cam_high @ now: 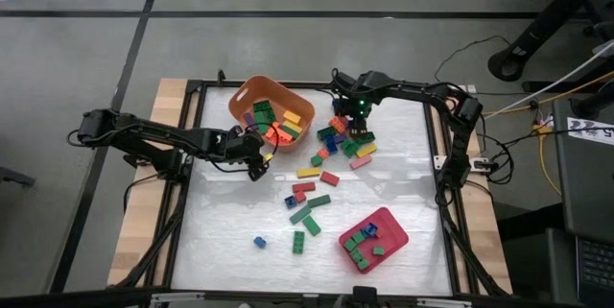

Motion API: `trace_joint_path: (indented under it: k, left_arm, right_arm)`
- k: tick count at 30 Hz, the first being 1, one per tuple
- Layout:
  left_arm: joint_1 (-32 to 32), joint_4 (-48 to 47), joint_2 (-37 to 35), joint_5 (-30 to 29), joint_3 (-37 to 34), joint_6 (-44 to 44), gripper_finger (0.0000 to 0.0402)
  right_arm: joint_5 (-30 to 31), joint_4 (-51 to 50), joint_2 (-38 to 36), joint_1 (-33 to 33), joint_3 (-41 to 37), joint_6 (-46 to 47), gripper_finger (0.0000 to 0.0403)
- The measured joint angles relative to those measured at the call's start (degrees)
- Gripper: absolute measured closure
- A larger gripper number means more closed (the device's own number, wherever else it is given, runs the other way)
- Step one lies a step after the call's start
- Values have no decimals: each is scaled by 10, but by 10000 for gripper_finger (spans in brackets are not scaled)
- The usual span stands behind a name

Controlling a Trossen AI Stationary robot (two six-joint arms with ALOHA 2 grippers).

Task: Sort blocks by size
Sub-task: Put the large dark blue block into the orange bin

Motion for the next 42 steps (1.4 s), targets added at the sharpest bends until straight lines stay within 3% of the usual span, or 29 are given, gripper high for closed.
trace_joint_path:
  k: [28, 32, 39, 42]
  left_arm:
    - [0, 0, 0, 0, 0, 1, 185]
    - [0, 0, 0, 0, 0, 0, 185]
    - [0, 0, 0, 0, 0, 0, 185]
    - [0, 0, 0, 0, 0, 0, 185]
  right_arm:
    - [-17, 19, 37, 0, 1, 2, 200]
    - [-14, 19, 37, 0, 1, 2, 226]
    - [-8, 21, 37, 0, 2, 3, 315]
    - [-8, 19, 36, 0, 3, 3, 317]
